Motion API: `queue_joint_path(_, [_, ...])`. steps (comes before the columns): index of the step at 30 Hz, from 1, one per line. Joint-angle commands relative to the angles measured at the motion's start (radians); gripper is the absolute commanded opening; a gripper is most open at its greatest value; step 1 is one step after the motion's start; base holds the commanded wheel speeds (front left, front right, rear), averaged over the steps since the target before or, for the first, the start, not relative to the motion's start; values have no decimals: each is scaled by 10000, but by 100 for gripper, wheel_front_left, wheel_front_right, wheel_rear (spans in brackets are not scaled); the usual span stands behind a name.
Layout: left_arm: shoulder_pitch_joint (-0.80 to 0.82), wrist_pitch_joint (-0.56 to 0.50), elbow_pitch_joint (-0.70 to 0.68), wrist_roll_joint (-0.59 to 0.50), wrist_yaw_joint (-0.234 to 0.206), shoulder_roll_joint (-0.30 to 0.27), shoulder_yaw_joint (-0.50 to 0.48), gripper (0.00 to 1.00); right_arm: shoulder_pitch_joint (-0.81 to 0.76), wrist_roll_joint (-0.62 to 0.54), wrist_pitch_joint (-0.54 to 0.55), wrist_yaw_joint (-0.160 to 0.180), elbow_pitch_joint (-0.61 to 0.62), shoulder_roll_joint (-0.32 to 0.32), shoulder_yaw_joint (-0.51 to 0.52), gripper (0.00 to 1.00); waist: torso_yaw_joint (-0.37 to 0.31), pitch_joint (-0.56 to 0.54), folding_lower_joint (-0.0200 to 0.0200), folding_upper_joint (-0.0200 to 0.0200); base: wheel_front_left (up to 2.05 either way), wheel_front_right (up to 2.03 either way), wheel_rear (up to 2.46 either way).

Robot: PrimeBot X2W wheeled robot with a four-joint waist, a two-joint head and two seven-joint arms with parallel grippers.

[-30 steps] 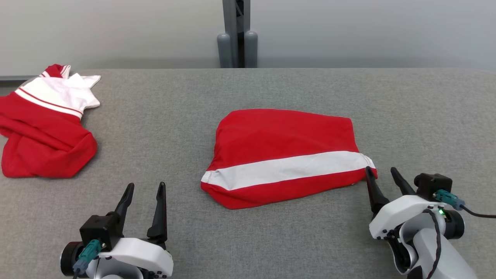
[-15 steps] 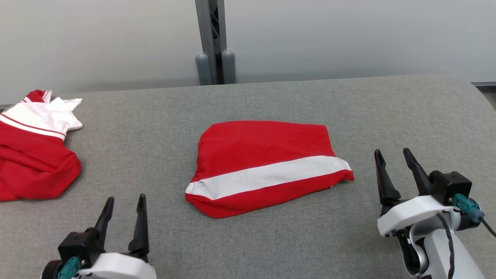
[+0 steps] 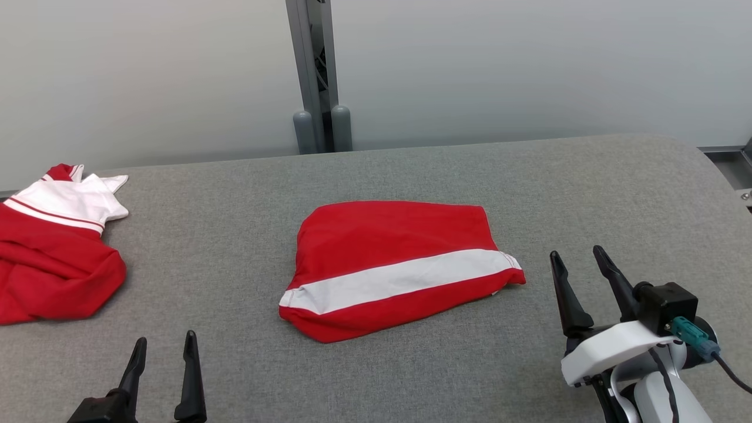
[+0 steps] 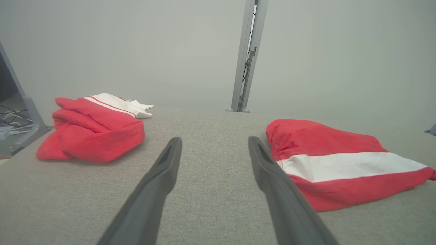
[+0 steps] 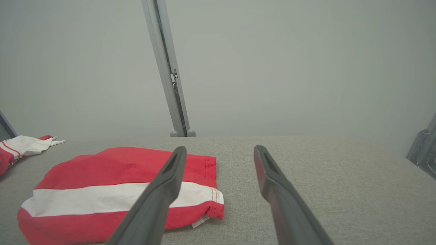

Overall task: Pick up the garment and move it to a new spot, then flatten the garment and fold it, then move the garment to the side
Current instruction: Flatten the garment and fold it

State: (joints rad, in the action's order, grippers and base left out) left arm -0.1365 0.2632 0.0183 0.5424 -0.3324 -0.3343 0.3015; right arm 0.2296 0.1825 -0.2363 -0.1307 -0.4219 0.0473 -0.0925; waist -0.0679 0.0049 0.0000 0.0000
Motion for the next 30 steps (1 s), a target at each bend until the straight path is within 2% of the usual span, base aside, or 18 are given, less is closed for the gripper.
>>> queue_joint_path(1, [-74, 22, -23, -80, 40, -8, -93, 100, -97, 68, 67, -1, 82, 61, -5, 100, 9, -36, 0, 0, 0, 0, 0])
queue_joint_path(20, [-34, -207, 356, -8, 381, 139, 22, 100, -192, 223, 170, -1, -10, 61, -93, 100, 94, -55, 0, 0, 0, 0, 0])
queue_joint_path(24, [327, -607, 546, 355, 838, 166, 201, 100, -172, 247, 135, -1, -49, 61, -147, 100, 88, 16, 0, 0, 0, 0, 0])
queue_joint_path(30, [1448, -1823, 925, 1218, 1937, 219, 536, 100, -34, 185, 147, -1, 38, 61, -211, 100, 100, 394, 0, 0, 0, 0, 0])
